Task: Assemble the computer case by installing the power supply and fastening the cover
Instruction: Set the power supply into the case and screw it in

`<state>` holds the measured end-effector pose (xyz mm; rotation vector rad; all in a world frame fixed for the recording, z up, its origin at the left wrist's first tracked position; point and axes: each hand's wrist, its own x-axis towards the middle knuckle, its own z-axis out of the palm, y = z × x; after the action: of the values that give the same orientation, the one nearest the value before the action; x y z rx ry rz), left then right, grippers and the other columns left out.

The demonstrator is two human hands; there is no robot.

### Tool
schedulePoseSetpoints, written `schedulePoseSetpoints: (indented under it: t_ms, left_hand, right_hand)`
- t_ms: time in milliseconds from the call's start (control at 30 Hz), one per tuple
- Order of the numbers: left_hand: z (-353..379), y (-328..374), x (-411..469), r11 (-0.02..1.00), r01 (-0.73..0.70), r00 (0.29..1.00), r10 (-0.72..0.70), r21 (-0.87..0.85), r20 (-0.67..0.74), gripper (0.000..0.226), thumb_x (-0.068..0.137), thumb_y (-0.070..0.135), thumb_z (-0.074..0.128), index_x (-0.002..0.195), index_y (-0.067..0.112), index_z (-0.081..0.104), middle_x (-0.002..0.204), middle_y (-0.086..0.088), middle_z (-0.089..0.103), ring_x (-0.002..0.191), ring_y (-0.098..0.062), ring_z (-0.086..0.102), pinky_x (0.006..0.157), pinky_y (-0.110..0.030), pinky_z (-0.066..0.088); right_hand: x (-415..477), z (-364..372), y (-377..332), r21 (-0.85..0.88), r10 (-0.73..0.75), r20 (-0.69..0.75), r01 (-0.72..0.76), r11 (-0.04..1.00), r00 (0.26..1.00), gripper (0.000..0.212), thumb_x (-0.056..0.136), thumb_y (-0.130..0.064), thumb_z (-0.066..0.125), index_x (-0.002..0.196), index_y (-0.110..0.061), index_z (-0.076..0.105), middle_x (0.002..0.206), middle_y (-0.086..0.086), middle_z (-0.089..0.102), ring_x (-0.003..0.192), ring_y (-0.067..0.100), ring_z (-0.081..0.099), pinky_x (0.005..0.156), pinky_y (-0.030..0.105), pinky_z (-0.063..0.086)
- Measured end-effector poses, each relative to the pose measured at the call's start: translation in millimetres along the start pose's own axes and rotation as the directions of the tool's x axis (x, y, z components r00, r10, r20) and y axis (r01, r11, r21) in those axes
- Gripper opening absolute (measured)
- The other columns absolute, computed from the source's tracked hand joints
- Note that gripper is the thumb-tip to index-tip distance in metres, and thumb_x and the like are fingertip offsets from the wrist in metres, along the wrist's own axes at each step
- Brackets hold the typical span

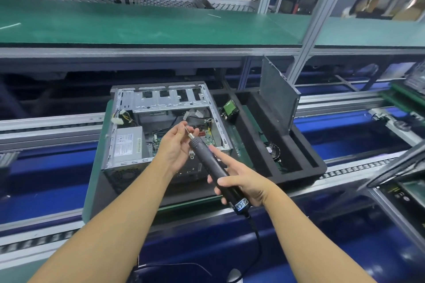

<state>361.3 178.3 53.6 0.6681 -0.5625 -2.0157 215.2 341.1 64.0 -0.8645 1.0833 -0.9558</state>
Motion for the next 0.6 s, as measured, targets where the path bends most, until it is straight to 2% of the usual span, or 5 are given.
schedulePoseSetpoints:
  t_ms: [100,200,267,433,600]
  left_hand:
    - [-12.2,8.5,0.9,0.975,-0.043,0.999,0.037,0.216,0.029,0.014,0.102,0.01,0.049,0.103,0.003,0.062,0.083,-0.011,0.067,0.08,-0.021,0.072,0.066,-0.023,0.058]
    - [-20.3,18.6,0.8,0.844,-0.113,0.993,0.114,0.525,0.032,0.013,0.1,0.009,0.054,0.096,0.01,0.066,0.094,-0.017,0.069,0.07,-0.011,0.071,0.055,-0.017,0.054]
    - [-24.3,22.9,-0.5,0.782,-0.144,0.988,0.146,0.606,0.046,0.015,0.099,0.008,0.058,0.092,0.012,0.07,0.101,-0.02,0.071,0.066,-0.009,0.069,0.054,-0.018,0.054]
    - [-26.4,33.2,-6.9,0.907,-0.071,0.997,0.074,0.414,0.008,0.019,0.095,0.003,0.061,0.107,0.012,0.072,0.107,-0.014,0.073,0.089,-0.017,0.074,0.056,-0.017,0.056]
    - [-30.9,42.4,-13.3,0.975,0.063,0.997,-0.072,0.212,0.035,0.026,0.089,0.012,0.063,0.114,0.006,0.066,0.098,-0.012,0.074,0.087,-0.017,0.071,0.073,-0.024,0.06]
  right_hand:
    - [1.0,5.9,0.7,0.011,0.014,0.007,-0.014,1.0,1.0,0.088,0.088,-0.006,0.066,0.158,-0.045,0.03,0.11,0.017,0.059,0.08,0.025,0.063,0.063,0.036,0.059]
    - [1.9,10.2,4.7,0.015,0.018,0.011,-0.018,1.0,1.0,0.088,0.088,-0.006,0.066,0.157,-0.046,0.031,0.112,0.018,0.057,0.08,0.025,0.063,0.063,0.035,0.059]
    - [4.2,13.4,8.4,0.016,0.015,0.008,-0.015,1.0,1.0,0.089,0.087,-0.005,0.067,0.157,-0.047,0.03,0.112,0.018,0.056,0.08,0.024,0.062,0.063,0.035,0.058]
    - [11.9,24.4,14.9,-0.028,-0.013,-0.02,0.013,1.0,1.0,0.094,0.086,-0.004,0.07,0.157,-0.05,0.029,0.111,0.017,0.059,0.08,0.024,0.063,0.064,0.036,0.058]
    - [14.1,36.2,15.6,-0.121,-0.06,-0.067,0.052,0.991,0.996,0.095,0.084,-0.007,0.071,0.155,-0.055,0.03,0.112,0.013,0.063,0.082,0.023,0.062,0.067,0.036,0.058]
